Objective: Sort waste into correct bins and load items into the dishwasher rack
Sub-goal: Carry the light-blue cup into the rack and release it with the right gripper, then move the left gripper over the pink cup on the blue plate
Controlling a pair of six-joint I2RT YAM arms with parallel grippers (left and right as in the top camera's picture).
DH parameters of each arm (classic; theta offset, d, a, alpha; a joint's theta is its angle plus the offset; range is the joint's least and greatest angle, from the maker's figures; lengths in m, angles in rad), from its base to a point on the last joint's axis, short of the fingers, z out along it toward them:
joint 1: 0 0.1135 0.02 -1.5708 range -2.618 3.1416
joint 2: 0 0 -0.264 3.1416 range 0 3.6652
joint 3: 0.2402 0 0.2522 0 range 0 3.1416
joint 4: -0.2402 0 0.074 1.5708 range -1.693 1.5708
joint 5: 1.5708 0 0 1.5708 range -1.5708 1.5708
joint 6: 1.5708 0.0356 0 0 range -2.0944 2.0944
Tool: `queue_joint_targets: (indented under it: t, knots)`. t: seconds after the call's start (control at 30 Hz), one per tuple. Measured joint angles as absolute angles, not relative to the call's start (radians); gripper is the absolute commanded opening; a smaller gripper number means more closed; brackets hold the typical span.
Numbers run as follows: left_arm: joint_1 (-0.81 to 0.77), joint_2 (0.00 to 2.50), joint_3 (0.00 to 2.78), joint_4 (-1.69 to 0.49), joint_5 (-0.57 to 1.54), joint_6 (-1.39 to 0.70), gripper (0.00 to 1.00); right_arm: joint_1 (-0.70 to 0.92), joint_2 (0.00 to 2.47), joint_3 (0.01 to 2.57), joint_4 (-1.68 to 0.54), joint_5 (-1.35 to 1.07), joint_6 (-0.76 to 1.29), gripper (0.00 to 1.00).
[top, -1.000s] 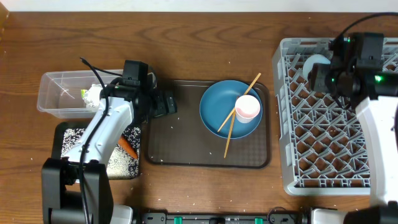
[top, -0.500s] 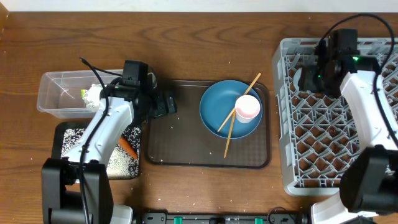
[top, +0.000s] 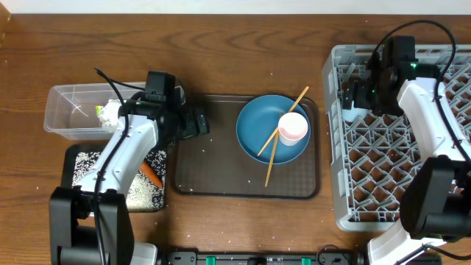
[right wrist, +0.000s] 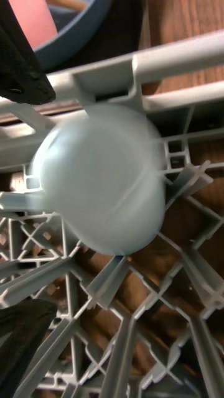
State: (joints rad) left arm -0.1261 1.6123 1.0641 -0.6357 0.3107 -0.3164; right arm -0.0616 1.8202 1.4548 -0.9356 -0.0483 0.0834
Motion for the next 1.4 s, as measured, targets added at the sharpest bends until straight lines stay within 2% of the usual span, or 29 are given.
queue_joint_targets:
  t: [0.37,0.67,0.93,1.17,1.33,1.37,1.4]
  knots:
    - [-0.126,1.612,1.064,-0.636,0.311,-0.316,0.98,-0.067,1.813,1.698,-1.183,-0.083,0.083,0.99]
    - [-0.126,1.612,1.064,-0.636,0.392,-0.312,1.0,-0.067,1.796,1.707,-1.29,-0.127,0.079,0.99]
    - [-0.147,1.592,1.064,-0.649,0.405,-0.277,0.9,-0.067,1.796,1.707,-1.29,-0.135,0.08,0.99]
    - [-0.279,1.512,1.064,-0.647,0.344,-0.264,0.86,-0.067,1.796,1.707,-1.29,-0.135,0.08,0.99]
    - [-0.4,1.42,1.064,-0.646,0.329,-0.321,0.87,-0.067,1.796,1.707,-1.29,-0.136,0.079,0.99]
    - [-0.427,1.394,1.064,-0.645,0.326,-0.337,0.91,-0.067,1.796,1.707,-1.29,-0.136,0.079,0.99]
    - [-0.457,1.367,1.064,-0.638,0.326,-0.347,0.99,-0.067,1.796,1.707,-1.29,-0.136,0.079,0.99]
